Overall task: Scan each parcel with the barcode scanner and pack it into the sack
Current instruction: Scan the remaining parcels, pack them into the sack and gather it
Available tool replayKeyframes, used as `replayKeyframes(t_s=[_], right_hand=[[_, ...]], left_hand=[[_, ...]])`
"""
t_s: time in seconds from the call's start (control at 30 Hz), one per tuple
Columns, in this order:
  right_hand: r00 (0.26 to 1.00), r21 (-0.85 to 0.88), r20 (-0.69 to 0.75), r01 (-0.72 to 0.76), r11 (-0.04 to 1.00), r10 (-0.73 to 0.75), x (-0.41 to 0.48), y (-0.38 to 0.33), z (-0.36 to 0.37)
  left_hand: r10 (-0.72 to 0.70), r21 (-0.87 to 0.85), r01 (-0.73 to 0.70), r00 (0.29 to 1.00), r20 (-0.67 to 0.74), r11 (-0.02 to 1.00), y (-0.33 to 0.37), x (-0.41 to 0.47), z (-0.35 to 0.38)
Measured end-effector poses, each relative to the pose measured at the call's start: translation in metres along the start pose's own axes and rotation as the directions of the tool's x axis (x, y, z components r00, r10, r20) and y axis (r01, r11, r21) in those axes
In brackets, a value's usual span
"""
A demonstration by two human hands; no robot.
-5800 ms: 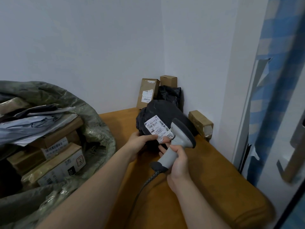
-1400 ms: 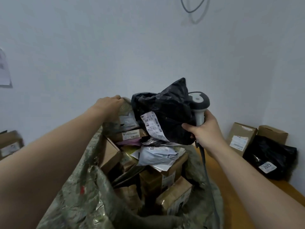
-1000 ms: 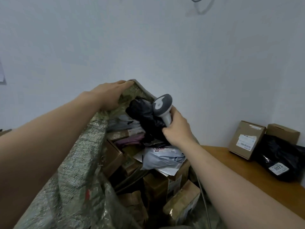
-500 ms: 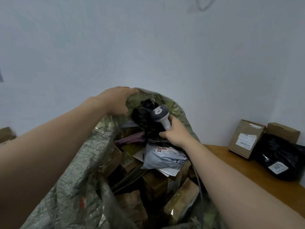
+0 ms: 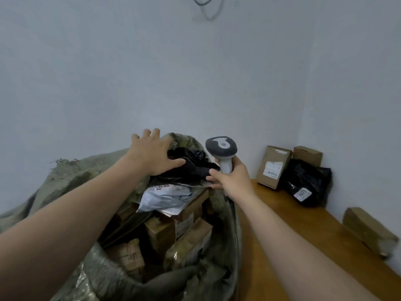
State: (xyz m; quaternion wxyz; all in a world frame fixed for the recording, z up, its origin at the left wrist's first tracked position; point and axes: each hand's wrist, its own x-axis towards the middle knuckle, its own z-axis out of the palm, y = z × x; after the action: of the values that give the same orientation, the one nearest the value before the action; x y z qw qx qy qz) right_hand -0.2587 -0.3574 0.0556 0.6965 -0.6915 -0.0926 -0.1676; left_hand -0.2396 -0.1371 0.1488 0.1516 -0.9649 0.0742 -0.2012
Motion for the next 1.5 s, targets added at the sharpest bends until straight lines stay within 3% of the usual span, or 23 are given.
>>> replayKeyframes(t_s=[0.1, 0.17, 0.23, 0.37, 0.67, 0.93, 1.23, 1.33, 1.5], right_hand=[[0.997, 0.051, -0.063, -0.035, 0.998, 0.038, -0.014, 0.013, -0.038], [0.992, 0.09, -0.102, -0.064, 0.994, 0.073, -0.022, 0.027, -0.063], [0.986, 0.116, -0.124, -0.097, 0.988, 0.112, -0.03, 0.041, -0.084], [0.984, 0.153, -0.118, -0.114, 0.982, 0.132, -0.036, 0.054, -0.107], [0.987, 0.233, -0.032, -0.149, 0.961, 0.16, -0.025, 0.06, -0.08], [0.984, 0.218, -0.049, -0.159, 0.963, 0.173, -0.027, 0.078, -0.062], [0.951, 0.245, -0.232, -0.145, 0.959, 0.203, -0.04, 0.091, -0.117], [0.928, 0.268, -0.302, -0.137, 0.954, 0.218, -0.044, 0.101, -0.143], [0.89, 0.219, -0.395, -0.151, 0.964, 0.229, -0.045, 0.132, -0.188]], left_hand=[[0.209, 0.006, -0.21, 0.969, -0.136, 0.978, 0.044, 0.002, -0.006], [0.327, -0.023, -0.33, 0.942, -0.075, 0.944, 0.075, 0.005, -0.001], [0.352, -0.031, -0.351, 0.933, 0.072, 0.936, 0.098, 0.008, 0.01], [0.249, -0.017, -0.254, 0.933, 0.259, 0.967, 0.107, 0.017, 0.031], [0.005, 0.008, -0.01, 0.872, 0.489, 1.0, 0.062, 0.003, 0.04], [0.013, 0.078, -0.049, 0.915, 0.403, 0.996, 0.07, 0.0, 0.051], [-0.048, 0.203, -0.007, 0.963, 0.264, 0.979, 0.124, 0.007, 0.048], [0.056, 0.212, -0.091, 0.985, 0.162, 0.973, 0.166, 0.018, 0.047], [0.319, 0.022, -0.32, 0.947, 0.04, 0.947, 0.258, 0.044, 0.069]])
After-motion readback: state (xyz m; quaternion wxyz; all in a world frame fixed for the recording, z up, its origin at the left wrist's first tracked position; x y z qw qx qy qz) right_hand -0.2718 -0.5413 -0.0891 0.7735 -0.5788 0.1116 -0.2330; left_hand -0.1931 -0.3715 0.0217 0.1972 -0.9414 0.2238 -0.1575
